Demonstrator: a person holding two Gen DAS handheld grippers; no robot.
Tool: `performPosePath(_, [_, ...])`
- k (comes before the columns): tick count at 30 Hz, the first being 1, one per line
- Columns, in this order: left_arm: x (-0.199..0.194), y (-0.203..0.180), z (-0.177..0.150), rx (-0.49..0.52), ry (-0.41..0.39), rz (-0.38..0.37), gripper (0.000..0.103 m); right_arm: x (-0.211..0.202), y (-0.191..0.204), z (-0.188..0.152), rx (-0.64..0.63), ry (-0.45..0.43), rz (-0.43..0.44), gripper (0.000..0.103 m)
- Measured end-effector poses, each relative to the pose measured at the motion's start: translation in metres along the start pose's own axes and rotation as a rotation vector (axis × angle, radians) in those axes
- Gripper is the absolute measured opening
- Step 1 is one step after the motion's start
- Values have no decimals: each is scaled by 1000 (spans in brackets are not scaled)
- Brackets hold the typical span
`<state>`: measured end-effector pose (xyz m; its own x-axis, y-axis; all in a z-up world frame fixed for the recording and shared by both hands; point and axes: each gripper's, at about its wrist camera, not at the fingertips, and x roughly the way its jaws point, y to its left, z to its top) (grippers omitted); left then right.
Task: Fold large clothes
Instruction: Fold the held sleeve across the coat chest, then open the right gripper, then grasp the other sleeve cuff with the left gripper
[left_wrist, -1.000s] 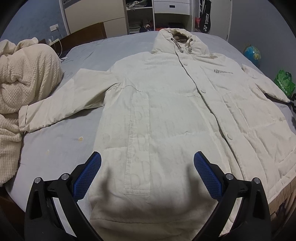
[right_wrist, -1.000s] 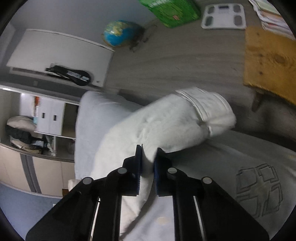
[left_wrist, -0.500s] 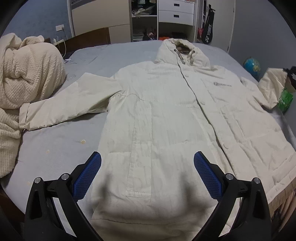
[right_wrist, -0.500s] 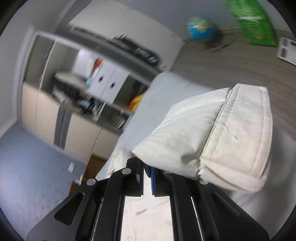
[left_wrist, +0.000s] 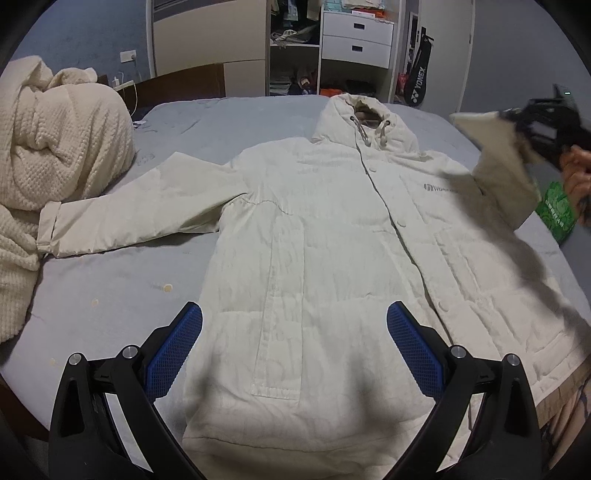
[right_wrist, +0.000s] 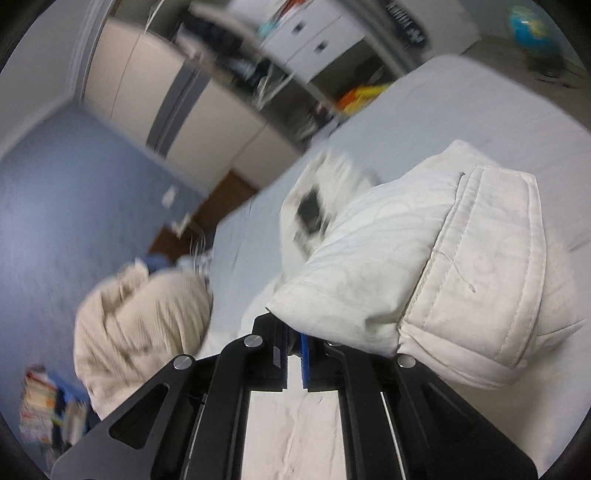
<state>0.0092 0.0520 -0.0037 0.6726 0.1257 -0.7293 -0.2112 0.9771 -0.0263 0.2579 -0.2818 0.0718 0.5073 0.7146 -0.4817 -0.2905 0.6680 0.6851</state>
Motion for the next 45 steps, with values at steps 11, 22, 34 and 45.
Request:
performPosePath(11, [-1,4,0,-18,-9,-14,96,116,16,-124,-245,343,-214,12])
performPosePath(22, [3,1,-1,-2,8,-8,96,48,1,-162,-344,365,-240,53])
performPosePath(34, [24,-18,-1,100,152,49,96,-68,-28,-198,-494,304,-553,79])
performPosePath(45, [-14,-136,32,506,-23,12,96,-76,-26,-202,-501,239,-569,79])
